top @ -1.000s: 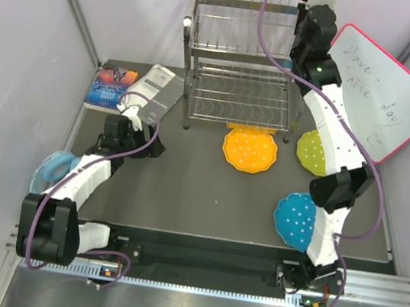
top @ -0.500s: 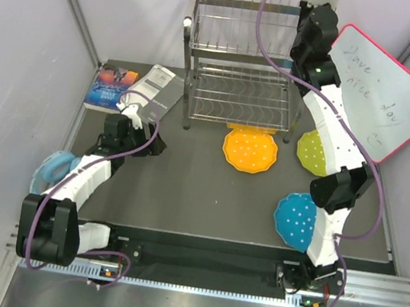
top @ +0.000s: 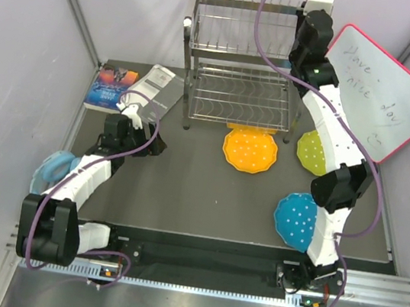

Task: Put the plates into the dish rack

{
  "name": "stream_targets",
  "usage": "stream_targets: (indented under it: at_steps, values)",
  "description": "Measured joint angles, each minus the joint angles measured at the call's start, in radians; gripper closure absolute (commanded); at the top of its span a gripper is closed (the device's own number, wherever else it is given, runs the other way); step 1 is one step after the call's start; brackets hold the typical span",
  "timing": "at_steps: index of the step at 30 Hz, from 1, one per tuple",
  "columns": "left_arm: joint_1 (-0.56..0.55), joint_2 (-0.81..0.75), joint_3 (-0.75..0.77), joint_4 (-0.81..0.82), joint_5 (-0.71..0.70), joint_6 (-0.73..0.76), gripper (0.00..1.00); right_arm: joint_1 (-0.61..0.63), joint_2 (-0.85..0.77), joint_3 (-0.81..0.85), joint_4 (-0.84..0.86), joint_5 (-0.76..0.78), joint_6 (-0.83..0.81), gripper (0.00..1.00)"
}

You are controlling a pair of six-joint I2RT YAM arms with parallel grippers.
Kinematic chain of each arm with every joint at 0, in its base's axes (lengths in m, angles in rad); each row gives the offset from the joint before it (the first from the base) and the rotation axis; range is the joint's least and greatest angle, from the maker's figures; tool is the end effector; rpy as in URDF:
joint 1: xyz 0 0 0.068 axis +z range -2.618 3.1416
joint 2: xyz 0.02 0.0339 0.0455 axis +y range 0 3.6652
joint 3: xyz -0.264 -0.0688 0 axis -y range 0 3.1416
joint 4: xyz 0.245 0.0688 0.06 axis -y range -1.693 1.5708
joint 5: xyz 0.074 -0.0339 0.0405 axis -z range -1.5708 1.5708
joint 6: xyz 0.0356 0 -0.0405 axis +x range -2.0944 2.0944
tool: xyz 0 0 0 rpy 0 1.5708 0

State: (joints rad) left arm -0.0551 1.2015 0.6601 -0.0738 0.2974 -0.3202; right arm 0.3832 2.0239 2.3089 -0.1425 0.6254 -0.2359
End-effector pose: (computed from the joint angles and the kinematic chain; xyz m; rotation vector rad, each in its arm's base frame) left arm 0.2529 -0.0244 0.2225 -0.1215 2.2022 -0.5361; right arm 0.4304 0.1510 0.4919 0.0695 1.4620 -0.3257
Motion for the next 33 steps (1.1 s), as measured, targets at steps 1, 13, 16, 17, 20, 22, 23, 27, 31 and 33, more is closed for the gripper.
stream_targets:
  at_steps: [1,13,16,17,20,22,23,27,31,33]
  values:
    - [0.0,0.0,0.0,0.0,0.0,0.0,0.12,0.0,0.0,-0.001,0.0,-0.001,0.0,1.0]
    - [0.0,0.0,0.0,0.0,0.0,0.0,0.12,-0.009,-0.012,-0.075,0.074,-0.05,-0.032,0.58]
    - [0.0,0.0,0.0,0.0,0.0,0.0,0.12,-0.016,-0.037,-0.09,0.1,-0.048,-0.05,0.51]
    - [0.0,0.0,0.0,0.0,0.0,0.0,0.12,-0.019,-0.051,-0.093,0.105,-0.048,-0.053,0.48]
    - [0.0,0.0,0.0,0.0,0.0,0.0,0.12,-0.019,-0.089,-0.099,0.132,-0.05,-0.069,0.45]
    - [0.0,0.0,0.0,0.0,0.0,0.0,0.12,-0.013,-0.115,-0.099,0.158,-0.054,-0.085,0.45]
    - [0.0,0.0,0.0,0.0,0.0,0.0,0.12,-0.008,-0.13,-0.099,0.171,-0.058,-0.096,0.45]
    - [0.0,0.0,0.0,0.0,0.0,0.0,0.12,0.018,-0.196,-0.098,0.217,-0.077,-0.14,0.43]
    - [0.0,0.0,0.0,0.0,0.0,0.0,0.12,0.029,-0.28,-0.114,0.211,-0.093,-0.169,0.32]
    - [0.0,0.0,0.0,0.0,0.0,0.0,0.12,0.029,-0.358,-0.17,0.167,-0.115,-0.169,0.26]
